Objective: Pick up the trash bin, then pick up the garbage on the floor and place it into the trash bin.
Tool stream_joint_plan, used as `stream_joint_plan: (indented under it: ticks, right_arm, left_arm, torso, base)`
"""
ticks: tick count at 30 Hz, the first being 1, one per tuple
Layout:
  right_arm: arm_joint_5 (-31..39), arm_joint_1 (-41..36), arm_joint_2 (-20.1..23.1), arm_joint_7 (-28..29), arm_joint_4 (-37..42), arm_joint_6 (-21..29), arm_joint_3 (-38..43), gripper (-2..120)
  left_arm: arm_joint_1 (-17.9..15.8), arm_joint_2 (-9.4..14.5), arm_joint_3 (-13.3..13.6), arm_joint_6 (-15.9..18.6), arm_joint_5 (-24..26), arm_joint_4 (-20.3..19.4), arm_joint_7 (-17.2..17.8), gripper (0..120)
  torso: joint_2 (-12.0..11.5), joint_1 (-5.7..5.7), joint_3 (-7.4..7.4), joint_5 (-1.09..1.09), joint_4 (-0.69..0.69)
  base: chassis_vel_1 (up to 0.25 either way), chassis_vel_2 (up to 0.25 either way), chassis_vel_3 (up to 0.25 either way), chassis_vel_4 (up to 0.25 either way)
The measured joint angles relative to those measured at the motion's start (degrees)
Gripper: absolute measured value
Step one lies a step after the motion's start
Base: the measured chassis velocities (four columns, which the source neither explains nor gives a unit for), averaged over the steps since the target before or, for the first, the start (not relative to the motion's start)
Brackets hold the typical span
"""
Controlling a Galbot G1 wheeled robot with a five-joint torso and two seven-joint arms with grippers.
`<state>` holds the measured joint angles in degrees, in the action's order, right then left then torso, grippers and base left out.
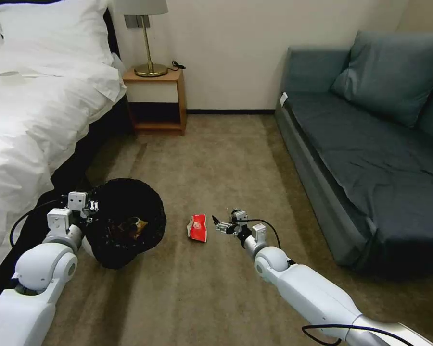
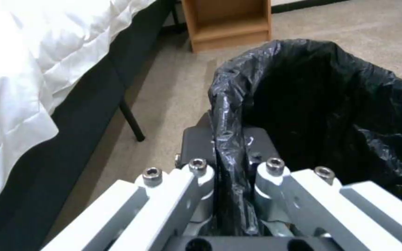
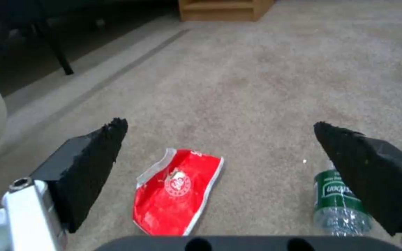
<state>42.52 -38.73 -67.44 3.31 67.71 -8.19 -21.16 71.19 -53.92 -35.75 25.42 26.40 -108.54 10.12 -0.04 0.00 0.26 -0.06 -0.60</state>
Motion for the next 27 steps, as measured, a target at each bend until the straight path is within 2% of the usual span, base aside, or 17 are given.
stream_joint_plan:
  ticks: [27]
  right_arm:
    - [-0.8, -0.5, -0.4, -0.5, -0.3, -0.8, -0.1, 100]
  left_arm:
    - [0.3, 0.3, -0.2, -0.3, 0.0, -0.2, -0.4, 5]
  torso:
    - [0.0, 0.0, 0.0, 0.0, 0.0]
  base:
    - [-0.06, 0.057, 0.054, -0.056]
